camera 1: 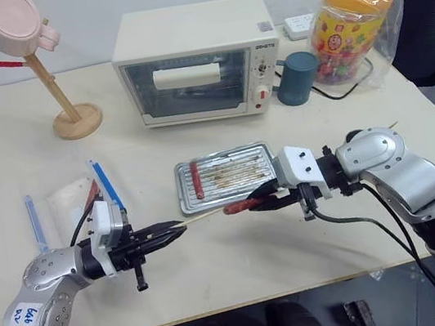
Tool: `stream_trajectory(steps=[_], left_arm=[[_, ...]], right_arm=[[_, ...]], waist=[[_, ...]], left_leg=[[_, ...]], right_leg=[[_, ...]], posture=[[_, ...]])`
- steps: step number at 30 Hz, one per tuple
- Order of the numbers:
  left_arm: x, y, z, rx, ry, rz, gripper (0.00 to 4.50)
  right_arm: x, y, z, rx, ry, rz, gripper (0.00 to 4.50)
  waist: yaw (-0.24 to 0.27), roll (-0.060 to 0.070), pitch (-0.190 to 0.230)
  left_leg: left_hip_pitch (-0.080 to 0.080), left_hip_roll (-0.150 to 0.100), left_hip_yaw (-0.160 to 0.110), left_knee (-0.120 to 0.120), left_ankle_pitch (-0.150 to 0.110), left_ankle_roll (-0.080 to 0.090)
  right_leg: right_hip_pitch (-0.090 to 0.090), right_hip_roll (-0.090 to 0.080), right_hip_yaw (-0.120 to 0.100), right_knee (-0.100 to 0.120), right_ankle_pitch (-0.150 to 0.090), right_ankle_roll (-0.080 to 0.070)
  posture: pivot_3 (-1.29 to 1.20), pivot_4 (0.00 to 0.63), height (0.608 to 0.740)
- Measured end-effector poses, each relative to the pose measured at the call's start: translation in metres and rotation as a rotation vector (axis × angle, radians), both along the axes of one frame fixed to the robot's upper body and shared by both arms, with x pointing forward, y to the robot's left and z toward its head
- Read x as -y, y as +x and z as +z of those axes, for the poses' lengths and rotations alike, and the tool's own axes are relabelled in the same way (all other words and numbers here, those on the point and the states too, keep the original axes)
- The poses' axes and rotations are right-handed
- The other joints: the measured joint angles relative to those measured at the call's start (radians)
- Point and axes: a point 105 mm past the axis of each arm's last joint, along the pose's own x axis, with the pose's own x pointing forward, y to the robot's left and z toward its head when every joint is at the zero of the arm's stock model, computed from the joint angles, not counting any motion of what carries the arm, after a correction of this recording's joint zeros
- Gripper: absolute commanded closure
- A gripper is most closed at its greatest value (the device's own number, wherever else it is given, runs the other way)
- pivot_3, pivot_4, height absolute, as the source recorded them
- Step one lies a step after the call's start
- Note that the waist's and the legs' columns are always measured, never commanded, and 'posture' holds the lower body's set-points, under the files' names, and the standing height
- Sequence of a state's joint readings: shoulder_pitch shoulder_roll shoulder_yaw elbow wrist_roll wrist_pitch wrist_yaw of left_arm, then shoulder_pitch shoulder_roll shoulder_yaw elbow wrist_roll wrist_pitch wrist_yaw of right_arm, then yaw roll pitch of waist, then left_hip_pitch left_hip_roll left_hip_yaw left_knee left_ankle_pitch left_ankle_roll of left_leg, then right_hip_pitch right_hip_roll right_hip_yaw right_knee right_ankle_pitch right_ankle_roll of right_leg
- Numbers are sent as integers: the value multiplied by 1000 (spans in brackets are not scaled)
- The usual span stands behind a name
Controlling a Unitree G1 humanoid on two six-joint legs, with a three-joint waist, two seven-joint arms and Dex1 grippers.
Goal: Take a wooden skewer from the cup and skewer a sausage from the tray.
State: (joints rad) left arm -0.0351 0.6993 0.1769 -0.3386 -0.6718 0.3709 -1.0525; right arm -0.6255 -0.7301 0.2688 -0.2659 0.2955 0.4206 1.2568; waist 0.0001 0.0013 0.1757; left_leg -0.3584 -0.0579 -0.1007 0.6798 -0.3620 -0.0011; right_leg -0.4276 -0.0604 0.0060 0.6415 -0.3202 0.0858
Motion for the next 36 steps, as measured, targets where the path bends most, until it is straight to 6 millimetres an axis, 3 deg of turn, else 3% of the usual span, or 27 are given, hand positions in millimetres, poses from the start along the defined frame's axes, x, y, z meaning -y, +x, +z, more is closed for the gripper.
stream_trajectory(steps=[36], left_arm=[[-1,1,-6,-41,-7,-14,4500]], right_arm=[[2,0,-4,-17,-7,0,3751]], waist=[[0,0,0]], left_leg=[[0,0,0,0,0,0]], right_leg=[[0,0,0,0,0,0]], posture=[[0,150,740]])
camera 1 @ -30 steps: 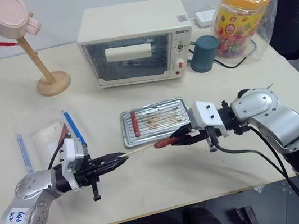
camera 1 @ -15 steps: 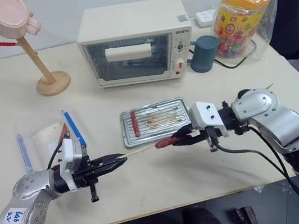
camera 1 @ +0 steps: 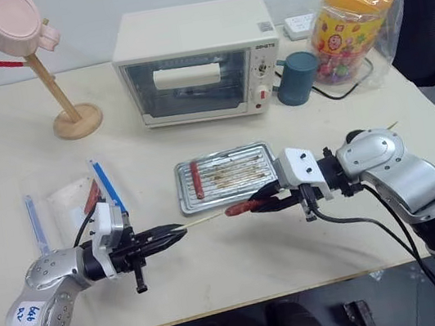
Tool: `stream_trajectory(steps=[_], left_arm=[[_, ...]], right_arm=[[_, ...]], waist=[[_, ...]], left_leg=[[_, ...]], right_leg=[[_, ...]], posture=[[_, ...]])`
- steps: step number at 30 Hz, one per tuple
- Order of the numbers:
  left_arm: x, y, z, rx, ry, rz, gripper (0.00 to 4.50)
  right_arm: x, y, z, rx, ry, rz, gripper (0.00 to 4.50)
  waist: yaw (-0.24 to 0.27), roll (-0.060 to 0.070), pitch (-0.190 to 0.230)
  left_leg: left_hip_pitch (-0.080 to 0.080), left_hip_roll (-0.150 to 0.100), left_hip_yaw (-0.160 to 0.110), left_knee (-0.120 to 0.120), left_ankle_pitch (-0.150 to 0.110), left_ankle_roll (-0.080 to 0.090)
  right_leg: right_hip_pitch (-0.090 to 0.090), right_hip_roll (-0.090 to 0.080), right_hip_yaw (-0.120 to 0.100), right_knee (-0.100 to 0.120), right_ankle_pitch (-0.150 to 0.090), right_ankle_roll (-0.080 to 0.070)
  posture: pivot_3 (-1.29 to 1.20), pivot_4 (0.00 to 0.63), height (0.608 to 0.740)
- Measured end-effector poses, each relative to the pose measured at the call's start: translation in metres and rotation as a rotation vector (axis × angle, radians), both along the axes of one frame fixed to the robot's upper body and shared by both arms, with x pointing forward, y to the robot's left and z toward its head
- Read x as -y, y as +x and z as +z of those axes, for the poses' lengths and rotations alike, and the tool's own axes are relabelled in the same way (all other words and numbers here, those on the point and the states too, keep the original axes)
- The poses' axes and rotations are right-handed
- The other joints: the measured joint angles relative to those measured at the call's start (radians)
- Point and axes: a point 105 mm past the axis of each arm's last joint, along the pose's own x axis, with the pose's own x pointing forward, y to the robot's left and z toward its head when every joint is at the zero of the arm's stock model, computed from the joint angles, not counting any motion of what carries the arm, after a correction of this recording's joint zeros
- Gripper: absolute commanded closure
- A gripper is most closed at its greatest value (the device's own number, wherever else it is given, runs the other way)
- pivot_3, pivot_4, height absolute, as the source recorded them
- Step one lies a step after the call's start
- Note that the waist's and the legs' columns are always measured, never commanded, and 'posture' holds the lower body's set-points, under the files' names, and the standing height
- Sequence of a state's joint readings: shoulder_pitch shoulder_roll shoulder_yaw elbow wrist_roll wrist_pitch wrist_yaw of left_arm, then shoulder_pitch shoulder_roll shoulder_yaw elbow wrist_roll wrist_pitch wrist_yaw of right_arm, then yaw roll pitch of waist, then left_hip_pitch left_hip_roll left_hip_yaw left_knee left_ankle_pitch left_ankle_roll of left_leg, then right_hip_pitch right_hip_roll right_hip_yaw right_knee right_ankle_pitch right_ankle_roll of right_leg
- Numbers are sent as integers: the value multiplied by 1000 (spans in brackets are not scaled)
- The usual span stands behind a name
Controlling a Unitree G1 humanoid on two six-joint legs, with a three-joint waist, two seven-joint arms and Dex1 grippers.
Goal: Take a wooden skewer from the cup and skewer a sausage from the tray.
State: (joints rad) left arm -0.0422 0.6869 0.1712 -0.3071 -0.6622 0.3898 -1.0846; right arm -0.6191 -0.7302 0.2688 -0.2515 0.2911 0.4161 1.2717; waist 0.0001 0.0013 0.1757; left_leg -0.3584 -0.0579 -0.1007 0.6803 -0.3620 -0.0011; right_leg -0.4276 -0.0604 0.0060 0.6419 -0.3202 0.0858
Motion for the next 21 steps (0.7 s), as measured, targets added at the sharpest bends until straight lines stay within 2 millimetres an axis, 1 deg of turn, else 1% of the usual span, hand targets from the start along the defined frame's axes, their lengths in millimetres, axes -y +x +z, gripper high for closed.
stream_trajectory(steps=[11,14,21], left_arm=[[1,1,1,5,-6,-2,4500],[6,1,2,9,-11,-21,4500],[9,2,2,10,-13,-34,4500]], right_arm=[[-1,1,2,-4,-2,-7,3751],[-5,1,6,7,9,8,3751],[-5,0,6,6,9,10,3751]], waist=[[0,0,0],[0,0,0],[0,0,0]], left_leg=[[0,0,0,0,0,0],[0,0,0,0,0,0],[0,0,0,1,0,0]], right_leg=[[0,0,0,0,0,0],[0,0,0,0,0,0],[0,0,0,1,0,0]], posture=[[0,150,740],[0,150,740],[0,150,740]])
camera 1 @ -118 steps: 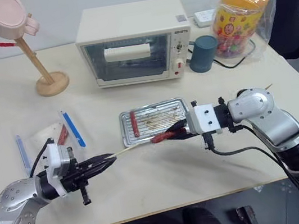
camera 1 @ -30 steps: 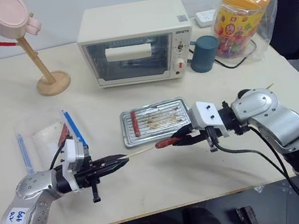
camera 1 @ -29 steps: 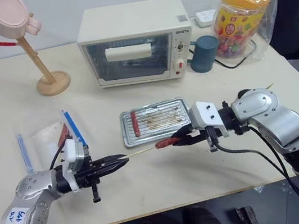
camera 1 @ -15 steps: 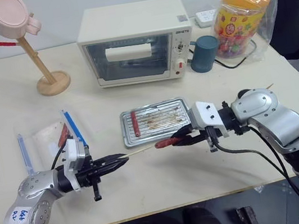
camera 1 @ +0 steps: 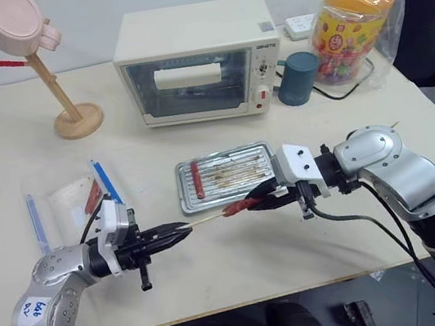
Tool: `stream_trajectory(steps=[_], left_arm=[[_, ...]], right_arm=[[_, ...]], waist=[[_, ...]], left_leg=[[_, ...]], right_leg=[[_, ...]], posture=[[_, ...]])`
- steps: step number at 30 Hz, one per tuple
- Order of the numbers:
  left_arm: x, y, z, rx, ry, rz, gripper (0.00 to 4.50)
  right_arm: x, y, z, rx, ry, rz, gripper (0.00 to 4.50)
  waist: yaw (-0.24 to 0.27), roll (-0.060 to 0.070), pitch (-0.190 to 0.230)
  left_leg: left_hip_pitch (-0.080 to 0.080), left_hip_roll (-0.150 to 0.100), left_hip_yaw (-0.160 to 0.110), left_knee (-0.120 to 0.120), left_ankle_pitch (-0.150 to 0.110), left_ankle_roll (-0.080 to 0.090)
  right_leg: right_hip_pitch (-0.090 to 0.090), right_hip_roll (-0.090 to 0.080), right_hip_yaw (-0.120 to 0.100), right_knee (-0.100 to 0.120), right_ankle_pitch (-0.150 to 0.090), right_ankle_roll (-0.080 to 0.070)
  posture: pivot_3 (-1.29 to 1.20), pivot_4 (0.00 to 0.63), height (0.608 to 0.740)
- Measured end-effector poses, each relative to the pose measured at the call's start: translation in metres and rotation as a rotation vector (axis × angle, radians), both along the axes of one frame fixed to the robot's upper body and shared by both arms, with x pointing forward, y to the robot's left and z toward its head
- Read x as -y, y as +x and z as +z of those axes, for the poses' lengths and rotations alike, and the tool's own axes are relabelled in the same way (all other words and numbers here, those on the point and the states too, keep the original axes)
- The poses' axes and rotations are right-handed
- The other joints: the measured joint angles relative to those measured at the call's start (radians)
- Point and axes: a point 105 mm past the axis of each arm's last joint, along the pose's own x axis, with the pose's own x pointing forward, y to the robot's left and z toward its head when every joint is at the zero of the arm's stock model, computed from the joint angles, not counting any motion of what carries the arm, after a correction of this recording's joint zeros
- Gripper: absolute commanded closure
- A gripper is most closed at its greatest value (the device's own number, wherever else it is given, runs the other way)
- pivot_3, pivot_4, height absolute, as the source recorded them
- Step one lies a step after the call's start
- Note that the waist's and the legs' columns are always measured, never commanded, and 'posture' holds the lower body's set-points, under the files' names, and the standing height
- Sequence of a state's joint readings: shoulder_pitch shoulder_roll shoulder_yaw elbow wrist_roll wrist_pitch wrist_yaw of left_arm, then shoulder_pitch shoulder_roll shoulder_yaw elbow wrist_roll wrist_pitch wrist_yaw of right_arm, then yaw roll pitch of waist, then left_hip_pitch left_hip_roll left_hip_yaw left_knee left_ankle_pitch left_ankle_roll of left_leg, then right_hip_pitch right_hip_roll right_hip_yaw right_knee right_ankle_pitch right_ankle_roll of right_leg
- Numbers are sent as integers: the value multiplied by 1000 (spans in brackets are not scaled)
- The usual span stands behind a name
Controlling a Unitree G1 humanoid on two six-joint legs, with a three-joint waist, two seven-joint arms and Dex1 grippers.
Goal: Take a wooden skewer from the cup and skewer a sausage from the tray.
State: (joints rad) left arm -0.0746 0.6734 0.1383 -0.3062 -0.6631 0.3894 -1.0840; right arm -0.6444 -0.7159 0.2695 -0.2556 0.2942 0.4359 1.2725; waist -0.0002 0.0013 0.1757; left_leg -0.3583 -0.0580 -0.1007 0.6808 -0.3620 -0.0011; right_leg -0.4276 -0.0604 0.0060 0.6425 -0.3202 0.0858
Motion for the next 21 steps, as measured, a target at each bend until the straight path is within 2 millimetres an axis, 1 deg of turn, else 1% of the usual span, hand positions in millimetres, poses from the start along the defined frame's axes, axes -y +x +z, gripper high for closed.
stream_trajectory(steps=[5,9,21], left_arm=[[2,2,1,5,-6,-4,4500],[11,3,1,7,-26,-26,4500],[17,6,2,16,-24,-39,4500]], right_arm=[[0,0,0,0,0,0,3751],[0,0,0,-2,0,4,3751],[-6,-2,2,-1,5,32,3751]], waist=[[0,0,0],[1,0,0],[0,0,0]], left_leg=[[0,0,0,0,0,0],[0,0,0,1,0,0],[0,0,0,1,0,0]], right_leg=[[0,0,0,0,0,0],[0,0,0,0,0,0],[0,0,0,1,0,0]], posture=[[0,150,740],[0,150,740],[0,150,740]])
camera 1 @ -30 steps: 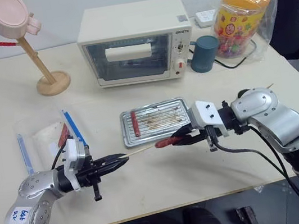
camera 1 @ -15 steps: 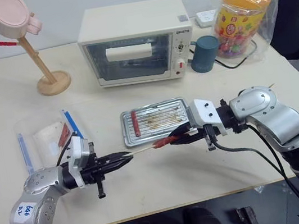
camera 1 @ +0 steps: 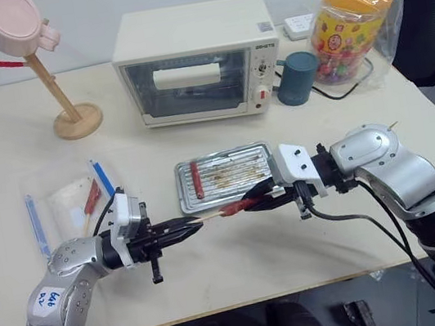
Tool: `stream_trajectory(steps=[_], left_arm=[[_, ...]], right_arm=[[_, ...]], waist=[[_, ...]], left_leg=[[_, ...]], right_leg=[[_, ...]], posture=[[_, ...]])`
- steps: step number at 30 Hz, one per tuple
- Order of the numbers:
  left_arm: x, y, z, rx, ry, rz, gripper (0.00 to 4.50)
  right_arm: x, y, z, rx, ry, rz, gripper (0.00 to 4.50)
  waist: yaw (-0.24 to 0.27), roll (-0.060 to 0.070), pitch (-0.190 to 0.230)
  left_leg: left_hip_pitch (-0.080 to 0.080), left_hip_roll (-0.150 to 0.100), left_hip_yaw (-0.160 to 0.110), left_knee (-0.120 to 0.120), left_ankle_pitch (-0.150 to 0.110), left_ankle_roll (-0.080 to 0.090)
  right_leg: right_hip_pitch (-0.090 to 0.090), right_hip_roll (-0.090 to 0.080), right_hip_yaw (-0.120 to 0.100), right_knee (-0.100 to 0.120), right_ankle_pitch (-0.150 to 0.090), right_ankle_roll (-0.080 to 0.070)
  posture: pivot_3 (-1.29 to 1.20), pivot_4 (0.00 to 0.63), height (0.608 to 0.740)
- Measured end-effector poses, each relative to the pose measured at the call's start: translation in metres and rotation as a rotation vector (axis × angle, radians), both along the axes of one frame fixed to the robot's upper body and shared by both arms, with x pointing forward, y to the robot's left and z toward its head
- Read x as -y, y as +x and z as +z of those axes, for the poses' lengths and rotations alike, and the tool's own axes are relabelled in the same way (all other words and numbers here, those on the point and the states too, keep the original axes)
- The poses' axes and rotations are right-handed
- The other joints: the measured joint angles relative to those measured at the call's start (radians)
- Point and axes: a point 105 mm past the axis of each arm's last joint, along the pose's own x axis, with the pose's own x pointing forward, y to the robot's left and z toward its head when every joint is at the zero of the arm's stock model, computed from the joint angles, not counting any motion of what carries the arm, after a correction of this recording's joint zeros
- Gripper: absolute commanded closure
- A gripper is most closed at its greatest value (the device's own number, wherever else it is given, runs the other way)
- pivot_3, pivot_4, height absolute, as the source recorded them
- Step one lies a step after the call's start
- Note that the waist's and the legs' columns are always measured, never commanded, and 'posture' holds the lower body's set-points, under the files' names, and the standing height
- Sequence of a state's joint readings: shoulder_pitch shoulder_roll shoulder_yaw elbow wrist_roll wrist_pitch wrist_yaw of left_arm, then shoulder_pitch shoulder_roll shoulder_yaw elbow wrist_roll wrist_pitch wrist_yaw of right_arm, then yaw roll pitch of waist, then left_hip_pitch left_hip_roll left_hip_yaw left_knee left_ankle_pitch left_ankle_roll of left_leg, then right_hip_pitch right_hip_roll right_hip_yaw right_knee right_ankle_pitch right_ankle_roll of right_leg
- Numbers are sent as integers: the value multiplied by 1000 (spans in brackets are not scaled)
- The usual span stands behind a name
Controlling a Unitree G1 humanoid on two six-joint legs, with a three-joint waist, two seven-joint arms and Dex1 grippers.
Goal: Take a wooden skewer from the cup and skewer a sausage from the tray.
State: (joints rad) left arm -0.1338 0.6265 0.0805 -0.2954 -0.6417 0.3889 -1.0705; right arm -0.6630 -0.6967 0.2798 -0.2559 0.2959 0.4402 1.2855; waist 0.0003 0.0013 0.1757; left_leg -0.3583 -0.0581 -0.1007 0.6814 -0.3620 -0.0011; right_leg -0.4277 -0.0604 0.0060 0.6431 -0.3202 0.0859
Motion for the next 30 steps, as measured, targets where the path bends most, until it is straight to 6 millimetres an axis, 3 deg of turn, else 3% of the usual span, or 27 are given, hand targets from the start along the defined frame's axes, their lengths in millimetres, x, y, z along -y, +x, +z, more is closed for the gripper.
stream_trajectory(steps=[8,12,23,28,30], left_arm=[[5,2,1,1,-23,-2,4500],[5,3,0,-13,-28,10,4500],[-7,3,1,-29,-83,85,4500],[-28,-4,5,-22,-154,210,4500],[-41,-6,11,-2,-197,299,4500]], right_arm=[[-4,-2,4,0,1,19,3751],[-6,-1,6,-3,18,-2,3017],[7,-4,4,14,-3,10,169],[19,-7,24,57,141,15,9],[21,-15,36,19,282,45,9]], waist=[[0,0,0],[0,0,0],[1,0,0],[-1,0,0],[0,0,0]], left_leg=[[0,0,0,0,0,0],[0,0,0,0,0,0],[0,0,0,0,0,0],[0,0,0,0,0,0],[0,1,0,0,0,0]], right_leg=[[0,0,0,0,0,0],[0,0,0,0,0,0],[0,0,0,0,0,0],[0,0,0,0,0,0],[0,0,0,0,0,0]], posture=[[0,150,740],[0,150,740],[0,150,740],[0,150,740],[0,150,740]])
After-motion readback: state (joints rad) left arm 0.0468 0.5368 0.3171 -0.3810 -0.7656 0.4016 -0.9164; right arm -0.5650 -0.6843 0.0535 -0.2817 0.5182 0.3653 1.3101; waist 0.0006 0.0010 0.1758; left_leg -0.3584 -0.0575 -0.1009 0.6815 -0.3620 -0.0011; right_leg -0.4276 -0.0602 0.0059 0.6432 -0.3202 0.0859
